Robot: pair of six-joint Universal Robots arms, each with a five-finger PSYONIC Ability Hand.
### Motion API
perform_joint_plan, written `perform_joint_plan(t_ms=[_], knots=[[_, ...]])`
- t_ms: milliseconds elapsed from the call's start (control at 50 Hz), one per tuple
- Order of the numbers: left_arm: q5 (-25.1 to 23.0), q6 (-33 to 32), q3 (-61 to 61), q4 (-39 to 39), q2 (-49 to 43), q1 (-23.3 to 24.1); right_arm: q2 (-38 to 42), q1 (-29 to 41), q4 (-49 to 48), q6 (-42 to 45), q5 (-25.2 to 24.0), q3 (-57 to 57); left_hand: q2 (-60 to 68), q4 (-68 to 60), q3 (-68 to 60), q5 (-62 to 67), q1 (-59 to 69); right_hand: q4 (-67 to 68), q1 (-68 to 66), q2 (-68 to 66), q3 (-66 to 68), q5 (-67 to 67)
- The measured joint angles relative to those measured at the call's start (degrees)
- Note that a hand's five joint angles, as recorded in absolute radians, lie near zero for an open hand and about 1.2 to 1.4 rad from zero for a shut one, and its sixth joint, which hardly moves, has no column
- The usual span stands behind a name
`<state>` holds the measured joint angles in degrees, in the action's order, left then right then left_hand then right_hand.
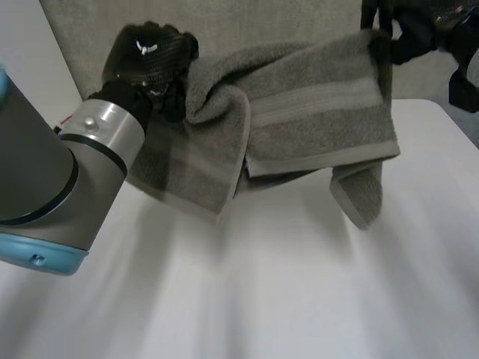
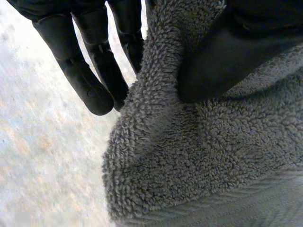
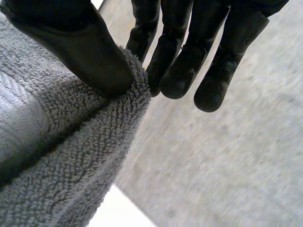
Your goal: Fold the towel.
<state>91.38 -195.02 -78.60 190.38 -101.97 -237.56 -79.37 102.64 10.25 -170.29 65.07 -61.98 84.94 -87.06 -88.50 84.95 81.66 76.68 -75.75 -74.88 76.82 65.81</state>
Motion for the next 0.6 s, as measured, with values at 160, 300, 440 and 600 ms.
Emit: perform_joint_plan(t_ms=[160,300,440,600], knots=[[-1.8,5.5,-0.1,-4.1,-12.0,-2.0,13.4,4.1,6.3,10.2,0.3,3.9,-0.9,1.2,2.1,-0.5,-0.3,0.0,-0.1,0.0,0.0,0.0],[-4.4,7.9,3.2,-6.2,-24.8,-3.8,29.1,8.4,6.6,18.4,8.0,8.9,-21.7,24.1,25.0,-21.6,-18.4,0.0,-0.3,0.0,0.0,0.5],[-4.5,6.9,8.2,-6.2,-29.0,-5.1,37.3,10.0,2.5,23.8,17.6,14.0,-57.2,59.7,61.5,-58.2,-53.9,-35.7,35.3,35.5,-35.6,-36.3],[-4.1,4.8,10.0,-5.3,-24.3,-8.6,30.9,10.8,-7.1,24.8,23.7,9.6,-69.6,71.3,73.7,-71.6,-65.6,-61.8,62.1,60.7,-62.8,-62.6]])
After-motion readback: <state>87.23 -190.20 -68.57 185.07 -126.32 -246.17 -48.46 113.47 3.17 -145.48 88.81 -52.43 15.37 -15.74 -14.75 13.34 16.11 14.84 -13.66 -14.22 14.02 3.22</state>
